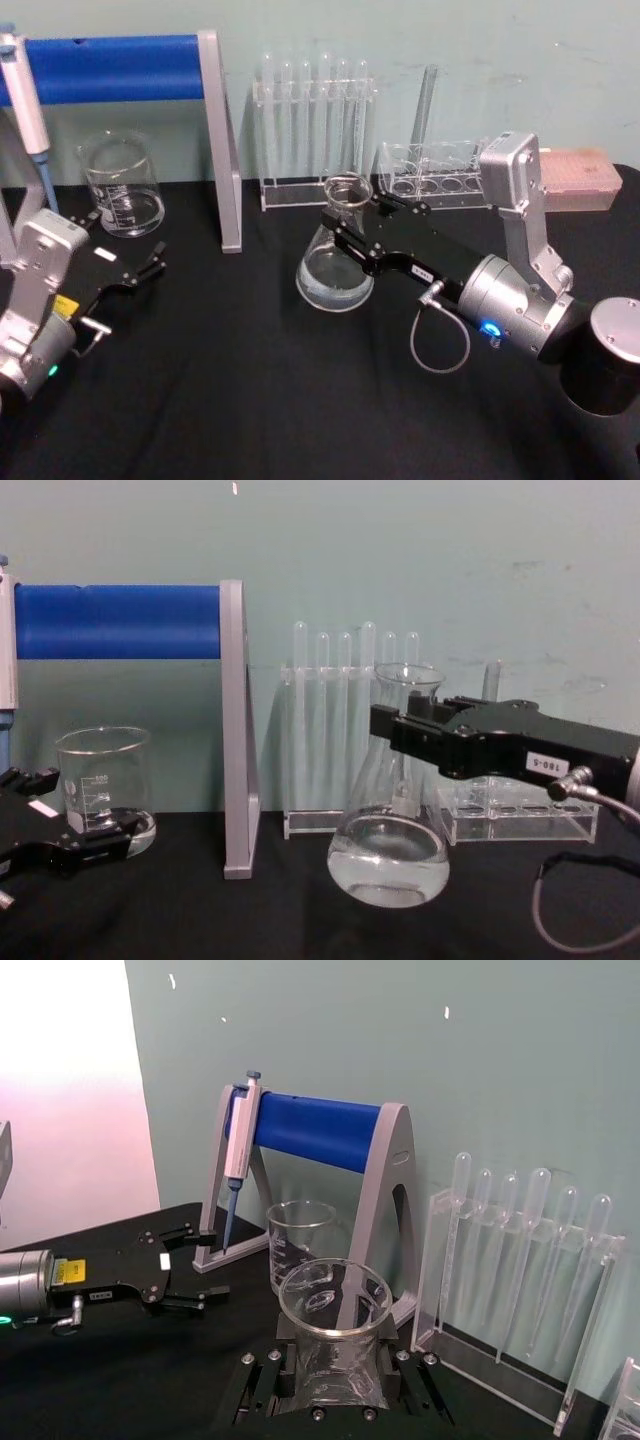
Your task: Grasp the erlenmeyer flask with one hand, shake it three times, then place it back.
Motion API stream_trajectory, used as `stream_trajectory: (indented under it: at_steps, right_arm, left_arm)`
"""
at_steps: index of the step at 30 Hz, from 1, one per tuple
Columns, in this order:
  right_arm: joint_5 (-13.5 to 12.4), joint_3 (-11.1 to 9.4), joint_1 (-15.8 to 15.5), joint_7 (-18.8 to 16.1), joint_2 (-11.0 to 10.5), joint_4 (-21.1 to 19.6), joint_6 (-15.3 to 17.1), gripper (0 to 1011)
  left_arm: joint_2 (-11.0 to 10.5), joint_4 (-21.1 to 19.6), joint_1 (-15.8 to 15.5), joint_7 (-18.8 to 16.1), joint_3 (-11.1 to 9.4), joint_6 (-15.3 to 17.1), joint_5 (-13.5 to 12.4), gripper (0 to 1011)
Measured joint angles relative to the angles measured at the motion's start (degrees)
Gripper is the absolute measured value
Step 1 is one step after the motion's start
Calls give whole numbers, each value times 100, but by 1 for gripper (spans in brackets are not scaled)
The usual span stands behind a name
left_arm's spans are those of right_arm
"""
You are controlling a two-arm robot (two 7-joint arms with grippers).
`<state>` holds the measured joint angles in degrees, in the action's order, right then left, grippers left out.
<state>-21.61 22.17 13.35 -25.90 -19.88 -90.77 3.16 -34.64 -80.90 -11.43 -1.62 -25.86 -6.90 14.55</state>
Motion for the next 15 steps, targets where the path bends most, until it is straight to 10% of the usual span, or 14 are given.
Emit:
stream_trajectory:
  at_steps: [15]
  right_arm:
    - [-170, 79, 170, -18, -178, 216, -47, 448]
  left_arm:
    - [0, 0, 0, 0, 0, 0, 0, 1001]
